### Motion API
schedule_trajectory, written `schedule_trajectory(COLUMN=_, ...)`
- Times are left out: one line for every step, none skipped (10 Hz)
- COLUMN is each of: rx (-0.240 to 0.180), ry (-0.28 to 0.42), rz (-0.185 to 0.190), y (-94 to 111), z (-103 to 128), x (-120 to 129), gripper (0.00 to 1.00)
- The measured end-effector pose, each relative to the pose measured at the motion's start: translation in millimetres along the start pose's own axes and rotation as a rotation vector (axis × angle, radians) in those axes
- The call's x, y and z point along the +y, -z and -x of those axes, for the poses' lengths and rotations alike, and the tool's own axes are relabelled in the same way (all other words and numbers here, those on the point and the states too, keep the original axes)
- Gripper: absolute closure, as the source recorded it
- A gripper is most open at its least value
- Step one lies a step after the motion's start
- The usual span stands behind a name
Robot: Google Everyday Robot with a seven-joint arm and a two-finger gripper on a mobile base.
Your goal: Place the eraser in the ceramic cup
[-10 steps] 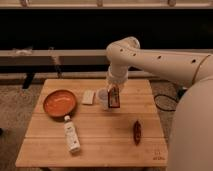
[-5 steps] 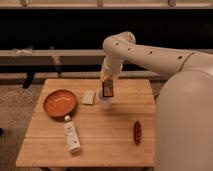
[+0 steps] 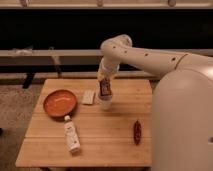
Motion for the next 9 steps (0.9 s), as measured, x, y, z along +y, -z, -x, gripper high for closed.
schedule_trajectory(rx=-0.006, ry=-0.009, rz=-0.001, y=-3, z=1, x=-5, gripper=0.9)
schedule_trajectory(rx=-0.016, ry=-0.024, rz=0.003, y=-7, z=2, x=-8, gripper=0.76)
schedule_trajectory(rx=-0.023, ry=-0.032, rz=0.006, y=-8, z=3, x=-8, gripper=0.68)
schedule_trajectory(rx=-0.029, ry=-0.04, rz=0.008, y=-9, z=4, x=-7, gripper=0.61)
schedule_trajectory(rx=-0.038, ry=-0.047, rz=0.009, y=-10, z=6, x=-6, gripper=0.5)
schedule_trajectory(rx=-0.045, ry=-0.052, rz=0.009, y=-11, z=8, x=-5, gripper=0.38)
schedule_trajectory(rx=-0.048, ry=-0.054, rz=0.008, y=-13, z=8, x=-4, gripper=0.3)
schedule_trajectory(rx=-0.051, ry=-0.056, rz=0.002, y=-15, z=7, x=-4, gripper=0.22)
schedule_trajectory(rx=-0.049, ry=-0.059, rz=-0.003, y=-17, z=5, x=-5, gripper=0.2)
